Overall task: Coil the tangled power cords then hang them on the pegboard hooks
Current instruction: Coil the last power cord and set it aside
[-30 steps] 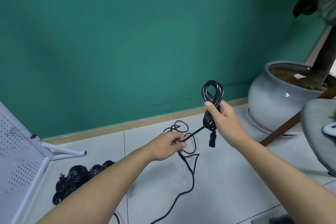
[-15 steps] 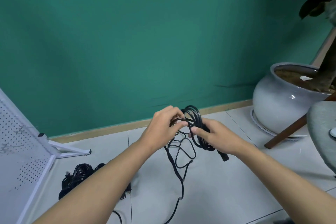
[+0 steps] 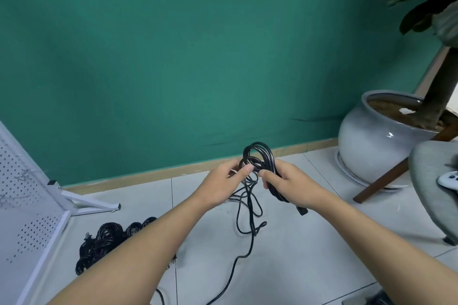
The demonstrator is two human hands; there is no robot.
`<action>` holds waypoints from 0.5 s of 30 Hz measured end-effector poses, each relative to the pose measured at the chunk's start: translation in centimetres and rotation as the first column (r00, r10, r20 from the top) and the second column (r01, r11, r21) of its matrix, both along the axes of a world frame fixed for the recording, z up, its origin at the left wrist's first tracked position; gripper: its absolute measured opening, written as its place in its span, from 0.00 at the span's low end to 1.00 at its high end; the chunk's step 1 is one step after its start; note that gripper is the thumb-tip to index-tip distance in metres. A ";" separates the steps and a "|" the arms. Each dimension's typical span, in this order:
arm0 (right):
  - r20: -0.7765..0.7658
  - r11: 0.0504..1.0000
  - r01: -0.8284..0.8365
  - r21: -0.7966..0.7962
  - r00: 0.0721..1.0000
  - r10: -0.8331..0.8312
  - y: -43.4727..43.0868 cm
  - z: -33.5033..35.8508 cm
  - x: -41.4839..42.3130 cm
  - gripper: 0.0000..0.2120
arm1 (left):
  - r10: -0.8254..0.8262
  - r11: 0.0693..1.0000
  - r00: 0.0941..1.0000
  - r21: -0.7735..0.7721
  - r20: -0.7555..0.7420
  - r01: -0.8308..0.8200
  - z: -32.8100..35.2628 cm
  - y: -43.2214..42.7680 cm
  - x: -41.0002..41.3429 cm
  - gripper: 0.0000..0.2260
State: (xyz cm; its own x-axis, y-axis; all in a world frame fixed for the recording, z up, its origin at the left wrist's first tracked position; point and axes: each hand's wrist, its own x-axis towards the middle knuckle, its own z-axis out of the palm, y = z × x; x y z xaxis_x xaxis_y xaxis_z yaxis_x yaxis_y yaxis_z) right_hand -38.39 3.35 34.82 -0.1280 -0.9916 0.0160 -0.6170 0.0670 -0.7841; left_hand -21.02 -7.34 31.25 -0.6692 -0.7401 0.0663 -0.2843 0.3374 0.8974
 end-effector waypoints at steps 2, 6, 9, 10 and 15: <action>0.014 1.000 0.012 0.004 1.000 -0.012 0.0 0.0 0.0 0.12 | -0.077 0.995 0.996 0.063 0.051 0.074 -0.7 -0.2 0.4 0.09; 0.099 1.000 0.030 0.002 0.995 -0.030 -0.1 0.0 -0.3 0.12 | -0.132 0.991 0.982 0.024 0.133 0.130 -2.2 -0.7 0.4 0.05; 0.195 0.998 0.053 -0.027 0.980 -0.047 -0.2 0.2 -0.5 0.13 | -0.121 0.992 0.963 -0.003 0.240 0.126 -3.6 -1.0 0.3 0.06; 0.230 0.996 0.078 -0.042 0.971 -0.066 -0.2 0.4 -0.7 0.13 | -0.106 0.994 0.959 -0.004 0.262 0.111 -3.9 -1.1 0.4 0.05; 0.274 0.969 0.239 -0.054 0.937 -0.216 -0.2 -0.3 -2.8 0.15 | 0.044 0.999 0.988 0.023 0.150 -0.048 -2.7 -1.7 0.0 0.08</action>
State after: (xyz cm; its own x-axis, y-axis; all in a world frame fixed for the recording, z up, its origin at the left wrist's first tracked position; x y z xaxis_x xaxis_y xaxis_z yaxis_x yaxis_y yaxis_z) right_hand -41.22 3.19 34.54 -0.3612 -0.9319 0.0334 -0.3626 0.1074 -0.9258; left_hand -21.06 -9.07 28.59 -0.6355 -0.7703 -0.0522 -0.4306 0.2975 0.8521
